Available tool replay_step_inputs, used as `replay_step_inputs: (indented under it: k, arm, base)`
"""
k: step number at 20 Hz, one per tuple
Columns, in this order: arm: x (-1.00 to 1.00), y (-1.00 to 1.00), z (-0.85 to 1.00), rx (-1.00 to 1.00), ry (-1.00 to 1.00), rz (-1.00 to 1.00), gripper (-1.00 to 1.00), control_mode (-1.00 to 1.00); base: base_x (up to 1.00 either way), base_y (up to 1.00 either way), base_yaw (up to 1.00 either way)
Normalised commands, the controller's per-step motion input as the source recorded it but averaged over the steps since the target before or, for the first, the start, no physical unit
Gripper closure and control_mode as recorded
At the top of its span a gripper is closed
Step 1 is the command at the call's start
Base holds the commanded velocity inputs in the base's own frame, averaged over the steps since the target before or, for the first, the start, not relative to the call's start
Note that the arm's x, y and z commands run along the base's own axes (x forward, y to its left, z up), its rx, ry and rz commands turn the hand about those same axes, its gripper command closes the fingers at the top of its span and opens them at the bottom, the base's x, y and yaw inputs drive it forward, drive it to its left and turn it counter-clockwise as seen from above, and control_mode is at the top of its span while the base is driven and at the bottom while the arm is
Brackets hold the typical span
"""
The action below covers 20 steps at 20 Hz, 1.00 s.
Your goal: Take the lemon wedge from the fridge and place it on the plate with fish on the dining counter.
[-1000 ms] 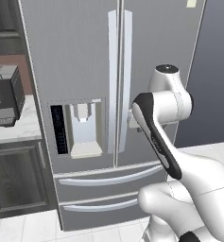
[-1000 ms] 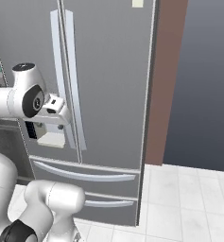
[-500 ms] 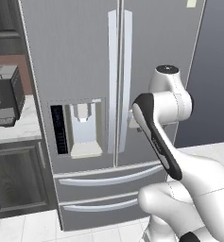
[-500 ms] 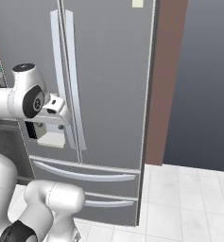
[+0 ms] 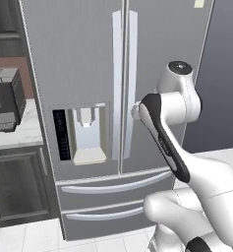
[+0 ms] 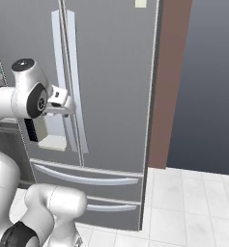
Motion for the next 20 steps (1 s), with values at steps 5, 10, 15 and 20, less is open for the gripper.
replay_step_inputs:
  k: [5,10,15,20]
  arm:
    - [0.62,0.0,0.31,0.0,-0.32,0.08,-1.0,-1.0]
    - [0.76,0.0,0.22,0.07,-0.13,0.05,-1.0,-1.0]
    - [0.8,0.0,0.09,0.04,0.12,-0.02,-1.0,-1.0]
    - [0.87,0.0,0.02,0.03,0.11,-0.01,-1.0,-1.0]
  base:
    - [0.0,0.0,0.0]
    - [0.0,0.0,0.0]
    - [0.0,0.0,0.0]
    - [0.0,0.0,0.0]
